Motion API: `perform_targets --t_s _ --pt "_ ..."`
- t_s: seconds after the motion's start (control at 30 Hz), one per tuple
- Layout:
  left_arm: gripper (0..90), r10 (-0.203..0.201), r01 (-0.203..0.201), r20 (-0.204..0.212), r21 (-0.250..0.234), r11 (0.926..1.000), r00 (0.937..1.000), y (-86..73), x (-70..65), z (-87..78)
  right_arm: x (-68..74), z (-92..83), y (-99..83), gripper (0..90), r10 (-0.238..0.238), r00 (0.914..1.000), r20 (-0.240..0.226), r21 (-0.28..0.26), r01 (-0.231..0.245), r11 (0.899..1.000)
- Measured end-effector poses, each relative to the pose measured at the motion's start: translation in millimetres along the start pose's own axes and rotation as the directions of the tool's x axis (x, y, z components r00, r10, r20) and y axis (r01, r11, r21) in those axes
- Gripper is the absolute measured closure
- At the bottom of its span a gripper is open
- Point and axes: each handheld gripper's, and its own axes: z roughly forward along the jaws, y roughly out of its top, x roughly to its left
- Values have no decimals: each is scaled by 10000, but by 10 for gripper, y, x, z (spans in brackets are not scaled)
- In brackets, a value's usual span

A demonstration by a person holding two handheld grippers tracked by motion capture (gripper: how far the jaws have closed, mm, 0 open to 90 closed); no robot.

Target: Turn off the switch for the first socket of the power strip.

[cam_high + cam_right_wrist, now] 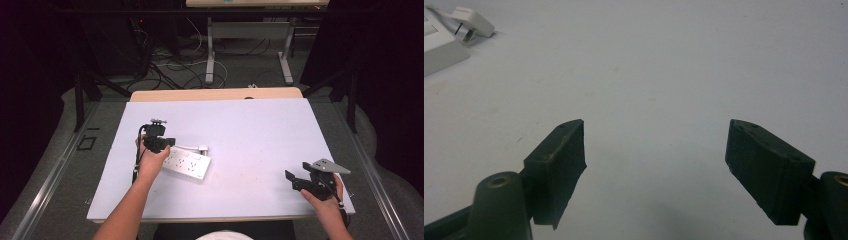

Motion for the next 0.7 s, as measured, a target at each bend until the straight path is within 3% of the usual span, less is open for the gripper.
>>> perform_targets --t_s 0.17,0.43,0.7 --pt "898 20 -20 -63 64 10000 10000 -4 -4 27 0 2 0 235 3 10000 -19 2 -3 10000" --pt "899 140 -138 -22 657 9977 9999 -9 -12 88 -2 4 0 235 -6 10000 -19 13 6 10000" --pt "899 216 -210 -50 936 9954 9998 -28 -25 144 -6 2 0 235 -36 10000 -20 -3 36 10000"
